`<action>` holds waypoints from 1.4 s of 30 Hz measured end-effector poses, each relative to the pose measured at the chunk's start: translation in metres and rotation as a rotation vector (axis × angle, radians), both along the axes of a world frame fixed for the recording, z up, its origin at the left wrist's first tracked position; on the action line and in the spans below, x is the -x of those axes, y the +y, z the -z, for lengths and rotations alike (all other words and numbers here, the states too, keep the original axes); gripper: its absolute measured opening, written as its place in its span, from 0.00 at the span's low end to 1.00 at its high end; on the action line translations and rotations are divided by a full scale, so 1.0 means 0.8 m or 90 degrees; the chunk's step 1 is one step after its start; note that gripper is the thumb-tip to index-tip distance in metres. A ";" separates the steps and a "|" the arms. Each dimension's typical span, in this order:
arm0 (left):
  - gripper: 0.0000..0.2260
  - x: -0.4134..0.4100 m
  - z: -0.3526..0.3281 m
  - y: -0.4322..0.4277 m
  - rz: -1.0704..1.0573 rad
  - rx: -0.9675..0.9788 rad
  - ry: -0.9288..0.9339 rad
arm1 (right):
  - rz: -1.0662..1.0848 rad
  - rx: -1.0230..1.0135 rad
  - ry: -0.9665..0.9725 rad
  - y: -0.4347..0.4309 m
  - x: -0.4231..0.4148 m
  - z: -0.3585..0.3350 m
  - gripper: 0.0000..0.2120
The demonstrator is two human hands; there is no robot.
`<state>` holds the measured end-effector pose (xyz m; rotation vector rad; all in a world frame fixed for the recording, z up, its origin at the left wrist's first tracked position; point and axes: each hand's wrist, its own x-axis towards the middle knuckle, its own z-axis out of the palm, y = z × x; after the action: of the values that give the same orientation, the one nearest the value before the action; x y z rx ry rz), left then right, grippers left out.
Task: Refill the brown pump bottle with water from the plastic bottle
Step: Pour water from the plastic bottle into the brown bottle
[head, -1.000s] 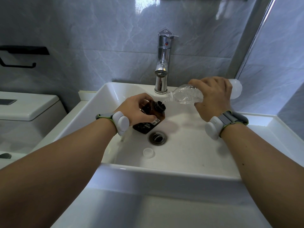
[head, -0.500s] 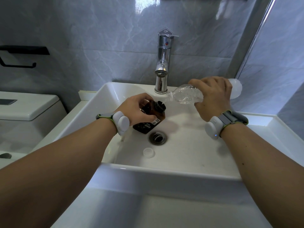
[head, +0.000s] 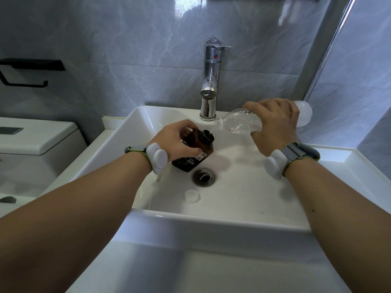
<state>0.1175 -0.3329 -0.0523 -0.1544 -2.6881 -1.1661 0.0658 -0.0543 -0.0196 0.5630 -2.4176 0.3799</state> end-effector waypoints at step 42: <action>0.24 0.004 0.006 -0.003 0.014 -0.006 0.017 | 0.013 -0.005 0.015 -0.004 0.002 -0.001 0.32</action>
<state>0.1142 -0.3355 -0.0567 -0.1960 -2.6640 -1.1747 0.0642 -0.0572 -0.0189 0.5439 -2.4013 0.3530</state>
